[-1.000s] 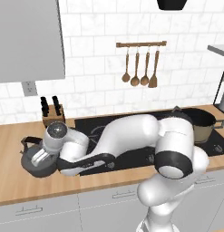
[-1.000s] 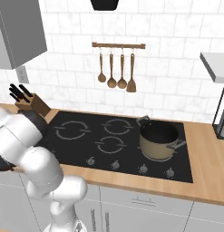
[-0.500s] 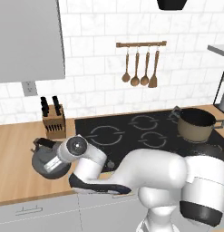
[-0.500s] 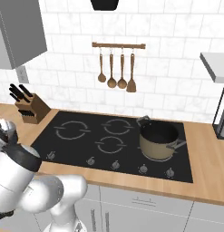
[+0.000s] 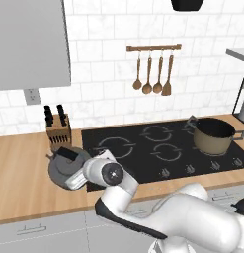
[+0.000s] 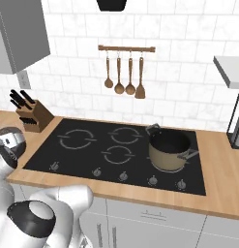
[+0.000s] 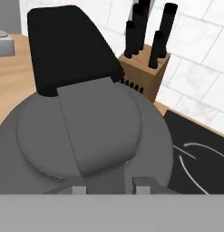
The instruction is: Pick the kettle from the counter and place it on a stove burner. Then turn the burner on.
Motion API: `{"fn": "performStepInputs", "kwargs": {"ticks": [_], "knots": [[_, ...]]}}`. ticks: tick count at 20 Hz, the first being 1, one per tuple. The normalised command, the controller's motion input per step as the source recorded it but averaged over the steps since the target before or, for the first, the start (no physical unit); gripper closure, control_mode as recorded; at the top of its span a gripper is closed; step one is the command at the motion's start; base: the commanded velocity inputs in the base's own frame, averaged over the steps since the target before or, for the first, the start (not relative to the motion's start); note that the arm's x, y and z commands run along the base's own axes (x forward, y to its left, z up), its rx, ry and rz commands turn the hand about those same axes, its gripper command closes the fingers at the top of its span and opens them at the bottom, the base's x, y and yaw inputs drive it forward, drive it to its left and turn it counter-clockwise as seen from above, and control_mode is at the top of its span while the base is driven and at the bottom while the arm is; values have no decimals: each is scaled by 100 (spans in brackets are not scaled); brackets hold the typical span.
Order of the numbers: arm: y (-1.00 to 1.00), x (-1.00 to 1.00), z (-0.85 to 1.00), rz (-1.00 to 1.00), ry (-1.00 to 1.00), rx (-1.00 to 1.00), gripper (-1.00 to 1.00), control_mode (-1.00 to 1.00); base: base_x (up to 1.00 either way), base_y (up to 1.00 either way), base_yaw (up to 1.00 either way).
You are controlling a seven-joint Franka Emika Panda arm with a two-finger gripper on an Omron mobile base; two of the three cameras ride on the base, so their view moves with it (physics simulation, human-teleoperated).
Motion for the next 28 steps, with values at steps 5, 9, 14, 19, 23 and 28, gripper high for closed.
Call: {"fn": "performStepInputs", "kwargs": {"ticks": [5,9,14,19,23,28], "knots": [[-46,-18,58,-2,-4,8,100,-100,0,0,0],[-52,-2,70,-8,6,16,100,-100,0,0,0],[-52,14,42,-14,25,11,100,-100,0,0,0],[-55,34,18,-12,19,0,100,-100,0,0,0],[-44,33,4,-8,5,0,100,-100,0,0,0],[-20,34,0,-1,0,0,100,-100,0,0,0]]}}
